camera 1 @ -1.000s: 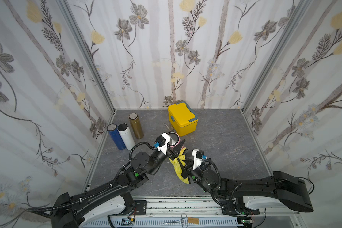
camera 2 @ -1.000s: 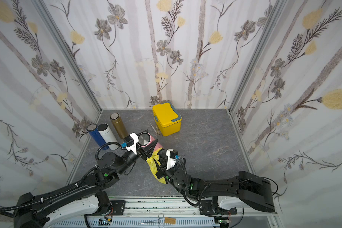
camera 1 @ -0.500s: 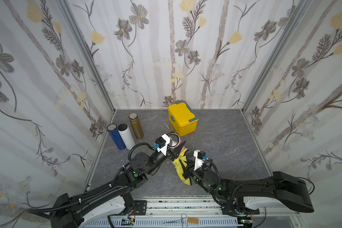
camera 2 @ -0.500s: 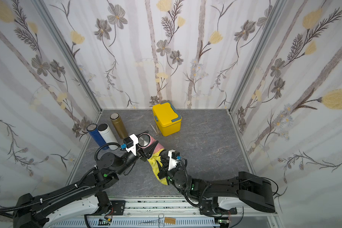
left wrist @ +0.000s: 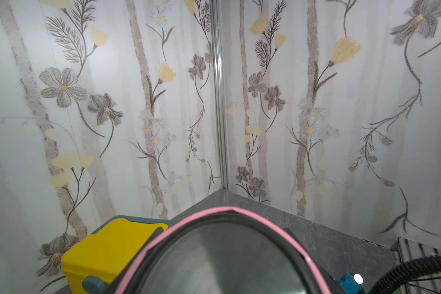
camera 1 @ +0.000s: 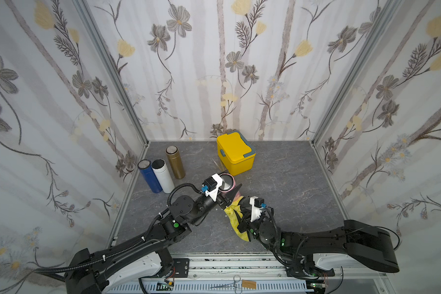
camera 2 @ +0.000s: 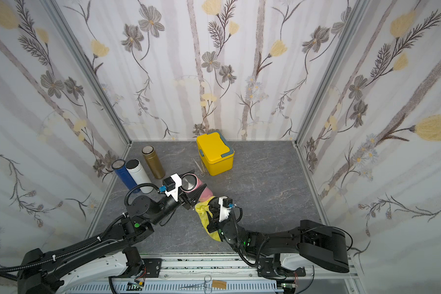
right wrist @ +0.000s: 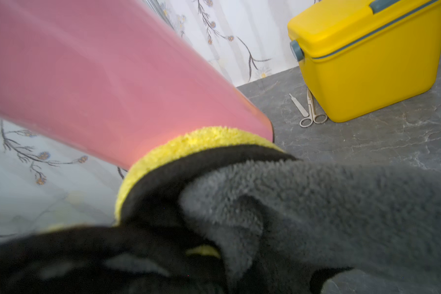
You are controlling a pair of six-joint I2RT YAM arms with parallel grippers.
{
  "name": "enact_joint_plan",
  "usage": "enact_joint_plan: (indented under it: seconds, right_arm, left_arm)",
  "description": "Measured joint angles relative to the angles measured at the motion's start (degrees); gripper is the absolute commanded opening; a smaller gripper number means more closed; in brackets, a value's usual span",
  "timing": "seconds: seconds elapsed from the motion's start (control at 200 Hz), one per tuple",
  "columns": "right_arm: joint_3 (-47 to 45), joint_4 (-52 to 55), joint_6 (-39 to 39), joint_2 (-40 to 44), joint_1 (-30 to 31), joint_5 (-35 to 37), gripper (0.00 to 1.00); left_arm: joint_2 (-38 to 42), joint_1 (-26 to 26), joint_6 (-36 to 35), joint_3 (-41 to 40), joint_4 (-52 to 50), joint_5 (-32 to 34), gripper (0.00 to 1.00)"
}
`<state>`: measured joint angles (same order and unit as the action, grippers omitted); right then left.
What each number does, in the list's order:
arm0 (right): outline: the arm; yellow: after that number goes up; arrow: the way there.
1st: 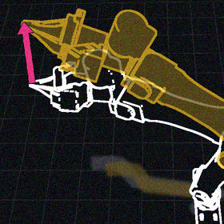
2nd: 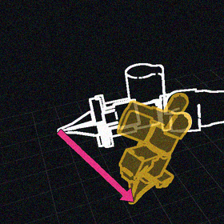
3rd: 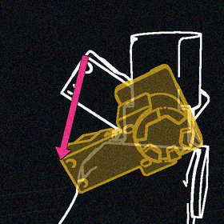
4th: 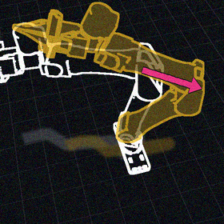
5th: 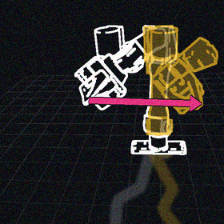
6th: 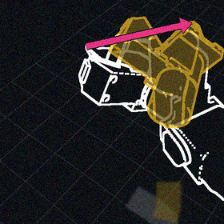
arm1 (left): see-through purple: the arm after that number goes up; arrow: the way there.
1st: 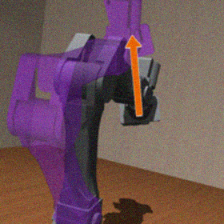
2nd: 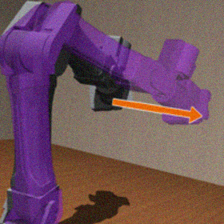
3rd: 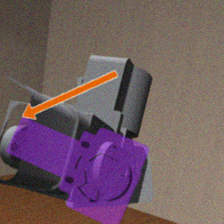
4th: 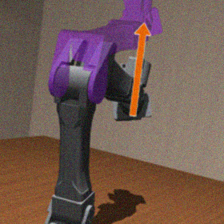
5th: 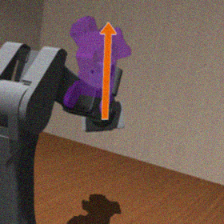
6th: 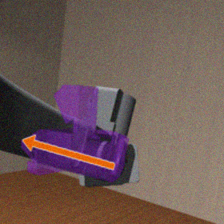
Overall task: Wipe the surface of the thermos
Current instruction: Wipe the dirt from the surface of the thermos.
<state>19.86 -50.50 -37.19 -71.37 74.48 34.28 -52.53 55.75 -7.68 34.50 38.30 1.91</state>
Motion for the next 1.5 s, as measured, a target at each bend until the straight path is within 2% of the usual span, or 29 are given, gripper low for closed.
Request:
enact_joint_plan:
  seconds: [0.14,0.36,0.48,0.64,0.834,0.979,1.074,1.179,1.279,1.499]
  right_arm:
    - [0.5,0.9,0.8,3.7,0.0,0.2,0.00]
    - [-1.9,-0.7,-2.0,-4.3,-0.8,0.8,0.00]
    - [-2.5,0.6,-2.8,-3.9,-1.4,1.4,0.00]
    - [0.8,9.0,-0.9,3.6,-1.6,3.0,0.00]
    - [1.8,11.7,1.3,11.9,-1.7,4.6,0.00]
    - [-0.6,15.1,1.5,22.3,-1.7,7.0,0.00]
    - [-1.7,18.3,2.0,29.7,-1.8,8.0,0.00]
    - [-1.0,20.8,3.4,34.7,-1.7,5.3,0.00]
    - [2.2,22.7,4.7,35.2,-1.3,0.6,0.00]
    - [10.2,27.1,5.8,26.5,-0.2,-8.5,0.00]
  left_arm:
    - [-0.5,-0.1,-0.8,0.2,0.3,0.0,0.00]
    - [-1.0,-0.2,-1.5,0.2,-4.5,-0.8,0.00]
    - [-1.0,-0.2,-1.5,0.3,-5.1,-2.8,0.00]
    - [-0.8,-0.2,-2.9,1.3,-2.8,-3.8,0.00]
    - [-0.8,-0.1,-3.2,1.3,-5.2,-4.8,0.00]
    - [-2.2,0.2,-2.7,0.7,-6.5,-4.2,0.00]
    - [-4.2,0.2,-5.7,-1.0,-5.4,-1.7,0.00]
    - [-6.8,0.1,-9.4,-2.8,-4.6,0.6,0.00]
    - [-8.5,0.1,-12.3,-2.9,-3.3,2.2,0.00]
    - [-8.8,0.2,-18.7,-7.3,1.7,0.9,0.00]
